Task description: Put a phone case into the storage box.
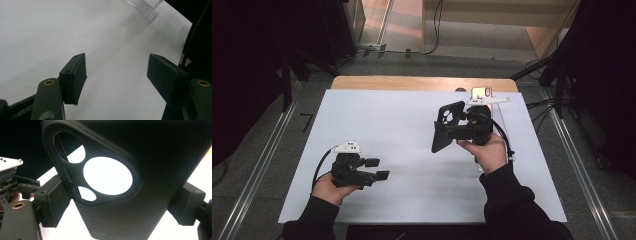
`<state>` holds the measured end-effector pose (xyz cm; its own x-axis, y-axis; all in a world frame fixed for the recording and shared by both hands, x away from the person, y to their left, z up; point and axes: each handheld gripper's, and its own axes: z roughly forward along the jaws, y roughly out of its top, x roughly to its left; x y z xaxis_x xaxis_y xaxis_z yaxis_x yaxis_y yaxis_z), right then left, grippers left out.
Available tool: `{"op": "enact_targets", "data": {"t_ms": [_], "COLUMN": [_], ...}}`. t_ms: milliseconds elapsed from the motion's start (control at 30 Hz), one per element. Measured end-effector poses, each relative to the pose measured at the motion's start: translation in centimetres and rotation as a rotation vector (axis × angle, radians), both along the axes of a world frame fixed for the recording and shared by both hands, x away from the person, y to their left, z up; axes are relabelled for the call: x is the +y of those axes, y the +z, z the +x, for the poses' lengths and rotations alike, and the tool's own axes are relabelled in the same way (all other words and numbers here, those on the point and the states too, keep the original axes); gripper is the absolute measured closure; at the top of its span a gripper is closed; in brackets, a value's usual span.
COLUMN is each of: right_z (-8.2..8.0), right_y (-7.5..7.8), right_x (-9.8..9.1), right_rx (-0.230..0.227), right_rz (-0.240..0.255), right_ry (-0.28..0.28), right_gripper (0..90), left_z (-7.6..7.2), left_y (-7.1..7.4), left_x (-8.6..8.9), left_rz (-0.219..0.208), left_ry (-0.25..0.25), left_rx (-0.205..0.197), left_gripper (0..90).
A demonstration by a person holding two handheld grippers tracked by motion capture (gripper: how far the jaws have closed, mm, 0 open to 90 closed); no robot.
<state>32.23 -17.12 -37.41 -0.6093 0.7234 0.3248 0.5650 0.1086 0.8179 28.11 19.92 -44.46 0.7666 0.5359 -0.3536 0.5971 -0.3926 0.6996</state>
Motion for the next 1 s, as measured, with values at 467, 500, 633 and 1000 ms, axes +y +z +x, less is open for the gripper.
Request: {"op": "enact_targets", "data": {"t_ms": [467,500,633,1000], "right_z": [1.3,1.3,1.5,1.8], "right_y": [2.2,2.2,2.4,2.6], "right_x": [-3.8,-4.1,-5.2,-8.3], "right_rx": [-0.001,0.000,0.003,0.003], "right_rz": [-0.013,-0.016,-0.014,-0.012], "right_ry": [-0.068,-0.074,-0.100,-0.184], "right_gripper": [13.0,13.0,13.0,13.0], "left_z": [-0.4,-0.4,-0.4,-0.3], "left_y": [-0.1,-0.1,-0.2,-0.3], "left_x": [1.0,1.0,1.0,0.9], "left_rz": [0.002,-0.003,-0.002,0.002], "left_ry": [0.033,0.037,0.038,0.025], "left_rx": [0.004,0.004,0.008,0.014], "left_gripper": [32.1,32.1,32.1,32.1]}}
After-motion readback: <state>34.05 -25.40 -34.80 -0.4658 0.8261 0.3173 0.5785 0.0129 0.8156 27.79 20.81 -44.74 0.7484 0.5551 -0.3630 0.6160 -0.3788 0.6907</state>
